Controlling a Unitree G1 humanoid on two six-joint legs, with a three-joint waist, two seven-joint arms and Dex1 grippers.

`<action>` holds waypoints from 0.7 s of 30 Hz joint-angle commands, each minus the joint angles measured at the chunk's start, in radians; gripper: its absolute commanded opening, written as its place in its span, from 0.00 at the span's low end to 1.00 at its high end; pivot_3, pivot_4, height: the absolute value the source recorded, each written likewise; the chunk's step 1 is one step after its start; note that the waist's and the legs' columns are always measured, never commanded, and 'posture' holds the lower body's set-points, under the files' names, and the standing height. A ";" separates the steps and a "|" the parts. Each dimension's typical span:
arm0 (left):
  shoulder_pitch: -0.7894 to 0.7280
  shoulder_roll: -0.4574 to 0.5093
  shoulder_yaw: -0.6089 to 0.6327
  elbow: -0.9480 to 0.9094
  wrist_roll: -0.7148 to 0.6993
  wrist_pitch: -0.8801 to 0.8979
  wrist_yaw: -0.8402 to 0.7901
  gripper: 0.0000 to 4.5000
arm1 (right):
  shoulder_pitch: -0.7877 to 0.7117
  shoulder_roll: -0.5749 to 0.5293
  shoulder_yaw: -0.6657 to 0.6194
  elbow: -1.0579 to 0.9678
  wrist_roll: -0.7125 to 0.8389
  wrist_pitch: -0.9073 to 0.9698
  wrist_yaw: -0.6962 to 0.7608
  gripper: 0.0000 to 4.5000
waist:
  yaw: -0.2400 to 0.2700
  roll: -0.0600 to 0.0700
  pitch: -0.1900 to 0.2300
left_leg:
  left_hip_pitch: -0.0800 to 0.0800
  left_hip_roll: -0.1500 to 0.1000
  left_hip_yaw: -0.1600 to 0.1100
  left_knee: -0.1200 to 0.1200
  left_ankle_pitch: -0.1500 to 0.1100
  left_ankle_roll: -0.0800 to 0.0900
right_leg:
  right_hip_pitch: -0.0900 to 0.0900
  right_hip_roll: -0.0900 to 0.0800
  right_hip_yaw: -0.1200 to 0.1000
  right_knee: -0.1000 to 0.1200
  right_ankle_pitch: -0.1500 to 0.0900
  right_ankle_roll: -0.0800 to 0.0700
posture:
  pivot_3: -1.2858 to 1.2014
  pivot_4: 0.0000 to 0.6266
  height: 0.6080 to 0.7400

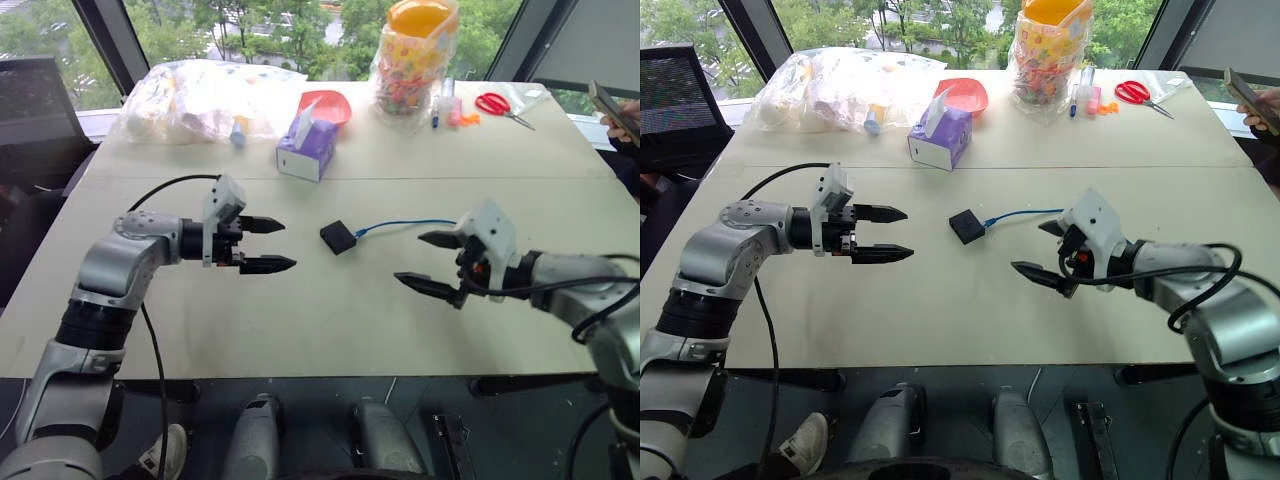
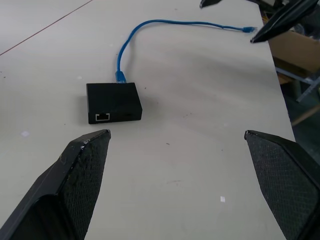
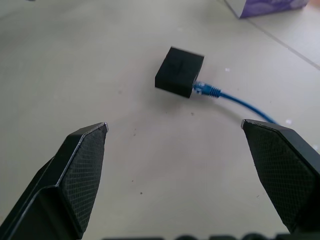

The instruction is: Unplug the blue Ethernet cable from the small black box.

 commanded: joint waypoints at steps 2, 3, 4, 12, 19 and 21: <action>-0.012 0.017 0.002 0.006 0.017 -0.051 -0.040 1.00 | -0.052 -0.020 -0.005 -0.028 0.080 0.044 0.036 1.00 | 0.000 0.000 0.000 | 0.000 0.000 0.000 0.000 0.000 0.000 | 0.000 0.000 0.000 0.000 0.000 0.000 | 0.52 0.24 0.96; -0.004 0.022 0.003 -0.002 0.018 -0.055 -0.048 1.00 | -0.055 -0.021 -0.005 -0.037 0.090 0.052 0.034 1.00 | 0.000 0.000 0.000 | 0.000 0.000 0.000 0.000 0.000 0.000 | 0.000 0.000 0.000 0.000 0.000 0.000 | 0.52 0.24 0.96; -0.001 0.026 0.004 -0.002 0.011 -0.049 -0.065 1.00 | -0.063 -0.028 0.003 -0.032 0.090 0.052 0.040 1.00 | 0.000 0.000 0.000 | 0.000 0.000 0.000 0.000 0.000 0.000 | 0.000 0.000 0.000 0.000 0.000 0.000 | 0.52 0.24 0.96; 0.022 0.047 0.025 0.002 0.017 -0.066 -0.088 1.00 | -0.118 -0.055 0.058 0.006 0.071 0.031 0.069 1.00 | 0.000 0.000 0.000 | 0.000 0.000 0.000 0.000 0.000 0.000 | 0.000 0.000 0.000 0.000 0.000 0.000 | 0.52 0.24 0.96; 0.058 0.064 0.060 -0.027 0.006 -0.054 -0.049 1.00 | -0.274 -0.068 0.191 0.096 0.010 0.014 0.120 1.00 | -0.005 0.001 0.000 | 0.000 0.001 0.001 0.000 0.000 0.000 | -0.001 0.000 0.000 0.000 0.000 0.000 | 0.52 0.24 0.96; 0.067 0.063 0.066 -0.031 0.000 -0.053 -0.042 1.00 | -0.331 -0.069 0.247 0.137 -0.023 -0.004 0.154 1.00 | -0.003 0.001 0.001 | -0.001 0.001 0.001 0.000 0.000 0.000 | -0.002 0.000 0.000 0.001 0.000 0.000 | 0.52 0.24 0.96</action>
